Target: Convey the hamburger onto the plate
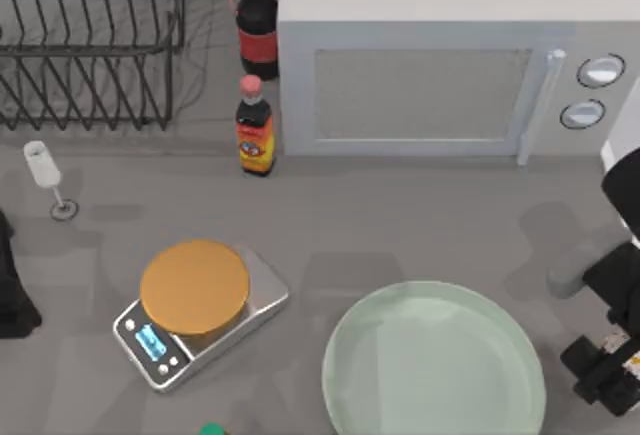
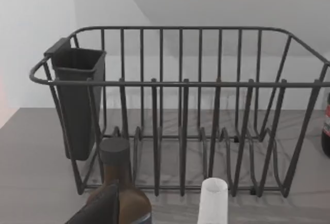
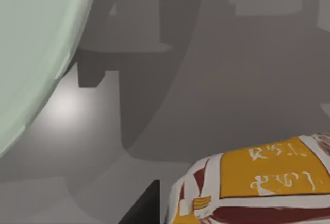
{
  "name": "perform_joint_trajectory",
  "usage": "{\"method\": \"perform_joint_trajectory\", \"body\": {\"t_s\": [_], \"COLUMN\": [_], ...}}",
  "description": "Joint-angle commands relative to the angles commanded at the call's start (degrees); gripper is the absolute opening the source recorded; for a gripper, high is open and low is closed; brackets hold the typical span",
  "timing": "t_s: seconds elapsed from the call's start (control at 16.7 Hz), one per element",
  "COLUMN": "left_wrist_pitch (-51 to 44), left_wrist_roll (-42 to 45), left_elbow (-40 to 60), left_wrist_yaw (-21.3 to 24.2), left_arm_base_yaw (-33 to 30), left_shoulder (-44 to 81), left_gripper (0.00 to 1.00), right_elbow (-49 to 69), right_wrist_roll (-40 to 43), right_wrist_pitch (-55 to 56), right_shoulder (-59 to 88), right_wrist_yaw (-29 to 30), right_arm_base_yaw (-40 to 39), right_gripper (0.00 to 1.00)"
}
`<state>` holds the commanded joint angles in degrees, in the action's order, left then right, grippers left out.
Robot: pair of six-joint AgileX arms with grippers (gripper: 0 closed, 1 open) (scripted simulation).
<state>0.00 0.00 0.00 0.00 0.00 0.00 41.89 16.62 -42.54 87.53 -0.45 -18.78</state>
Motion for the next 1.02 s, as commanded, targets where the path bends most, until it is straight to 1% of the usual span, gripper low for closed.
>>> {"method": "perform_joint_trajectory", "body": {"t_s": [0.3, 0.42, 0.54, 0.84, 1.02], "left_wrist_pitch": [0.0, 0.0, 0.0, 0.0, 0.0], "left_wrist_roll": [0.0, 0.0, 0.0, 0.0, 0.0], "left_elbow": [0.0, 0.0, 0.0, 0.0, 0.0], "left_wrist_yaw": [0.0, 0.0, 0.0, 0.0, 0.0], "left_arm_base_yaw": [0.0, 0.0, 0.0, 0.0, 0.0], "left_shoulder": [0.0, 0.0, 0.0, 0.0, 0.0], "left_gripper": [1.0, 1.0, 1.0, 1.0, 1.0], "right_elbow": [8.5, 11.4, 12.9, 12.8, 13.7], "right_wrist_roll": [0.2, 0.3, 0.3, 0.2, -3.1], "right_wrist_pitch": [-15.7, -19.9, -21.7, -21.7, -21.6], "right_shoulder": [-5.1, -7.2, -8.5, -8.4, -7.7], "right_wrist_yaw": [0.0, 0.0, 0.0, 0.0, 0.2], "right_arm_base_yaw": [0.1, 0.2, 0.2, 0.1, -1.7], "right_gripper": [0.0, 0.0, 0.0, 0.0, 0.0]}}
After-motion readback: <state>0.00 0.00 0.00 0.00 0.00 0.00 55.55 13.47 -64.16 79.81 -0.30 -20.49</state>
